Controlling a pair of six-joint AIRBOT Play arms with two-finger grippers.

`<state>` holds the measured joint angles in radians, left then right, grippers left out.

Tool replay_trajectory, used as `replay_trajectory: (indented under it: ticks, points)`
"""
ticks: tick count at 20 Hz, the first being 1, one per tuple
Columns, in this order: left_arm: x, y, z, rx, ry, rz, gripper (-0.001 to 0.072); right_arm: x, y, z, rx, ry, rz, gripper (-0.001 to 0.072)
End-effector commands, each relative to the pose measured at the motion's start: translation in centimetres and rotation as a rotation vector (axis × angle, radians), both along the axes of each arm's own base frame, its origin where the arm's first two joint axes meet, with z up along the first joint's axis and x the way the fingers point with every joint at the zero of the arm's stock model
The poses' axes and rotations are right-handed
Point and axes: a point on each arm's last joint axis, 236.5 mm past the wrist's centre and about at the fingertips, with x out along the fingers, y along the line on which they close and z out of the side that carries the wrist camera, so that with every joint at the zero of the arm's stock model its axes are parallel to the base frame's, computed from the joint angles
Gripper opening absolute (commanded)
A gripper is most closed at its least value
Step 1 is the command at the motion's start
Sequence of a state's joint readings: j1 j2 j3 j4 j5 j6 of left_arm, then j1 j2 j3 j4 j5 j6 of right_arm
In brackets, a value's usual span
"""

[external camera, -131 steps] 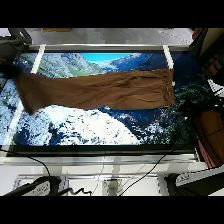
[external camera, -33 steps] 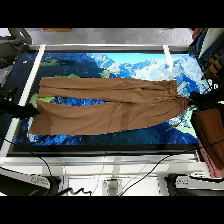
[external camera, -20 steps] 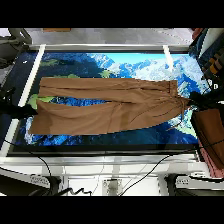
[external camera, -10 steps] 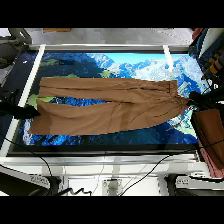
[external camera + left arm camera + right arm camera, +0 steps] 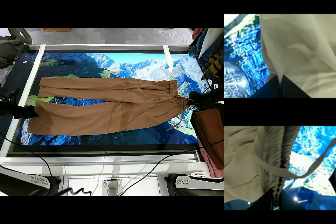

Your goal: Fold the clothes and pants, and hang the long-sleeved shirts on hangers.

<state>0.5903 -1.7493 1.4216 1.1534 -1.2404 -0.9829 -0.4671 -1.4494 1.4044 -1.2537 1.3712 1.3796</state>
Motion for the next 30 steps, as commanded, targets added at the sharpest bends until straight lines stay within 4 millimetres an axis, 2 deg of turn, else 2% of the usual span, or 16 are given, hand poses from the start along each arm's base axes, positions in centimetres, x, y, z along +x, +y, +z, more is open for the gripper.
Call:
replay_trajectory:
  ticks: [1, 4, 9, 13, 15, 16, 17, 18, 19, 20, 26, 27, 28, 29, 30]
  points:
    - [0.4, 1.0, 3.6, 0.054, -0.080, -0.005, 0.0014, 0.0, 0.0, 0.1, -0.002, -0.003, 0.001, 0.0038]
    - [0.3, 1.9, 8.4, 0.118, -0.168, 0.012, 0.0014, 0.1, 0.0, 0.7, -0.010, -0.018, 0.003, 0.0037]
    - [-1.4, 4.2, 15.7, 0.239, -0.306, 0.049, 0.0014, 0.3, -1.9, 3.7, -0.125, -0.113, -0.013, 0.0037]
    - [-2.9, 3.9, 19.6, 0.286, -0.362, 0.058, 0.0014, -0.1, -0.8, 6.3, -0.132, -0.173, 0.020, 0.0037]
    - [-3.1, 3.7, 20.9, 0.306, -0.387, 0.058, 0.0014, -0.4, -1.2, 7.5, -0.171, -0.199, 0.024, 0.0037]
    - [-3.2, 3.6, 20.9, 0.305, -0.387, 0.057, 0.0018, -0.6, -1.3, 7.8, -0.182, -0.202, 0.025, 0.0037]
    - [-3.3, 3.4, 20.5, 0.292, -0.373, 0.051, 0.0073, -0.8, -1.1, 7.9, -0.177, -0.198, 0.027, 0.0037]
    - [-3.3, 2.9, 19.9, 0.265, -0.358, 0.041, 0.0240, -0.9, -1.0, 7.8, -0.173, -0.193, 0.029, 0.0037]
    - [-3.2, 2.3, 19.4, 0.235, -0.348, 0.034, 0.0096, -0.8, -1.0, 7.8, -0.173, -0.193, 0.030, 0.0037]
    - [-3.3, 2.1, 18.7, 0.220, -0.330, 0.024, 0.0012, -0.8, -1.0, 7.8, -0.174, -0.196, 0.029, 0.0037]
    - [-3.1, 1.4, 15.7, 0.146, -0.271, 0.016, 0.0012, -0.8, -1.0, 7.8, -0.175, -0.196, 0.029, 0.0037]
    - [-3.0, 0.7, 14.6, 0.107, -0.259, 0.019, 0.0076, -0.8, -1.0, 7.8, -0.175, -0.196, 0.029, 0.0037]
    - [-2.9, -0.3, 13.3, 0.062, -0.247, 0.020, 0.0285, -0.8, -1.0, 7.8, -0.175, -0.196, 0.028, 0.0037]
    - [-2.5, -1.4, 11.9, 0.019, -0.242, 0.029, 0.0432, -0.8, -1.0, 7.8, -0.175, -0.197, 0.028, 0.0037]
    - [-2.6, -2.4, 10.2, -0.006, -0.224, 0.031, 0.0429, -0.8, -1.0, 7.8, -0.174, -0.197, 0.028, 0.0037]
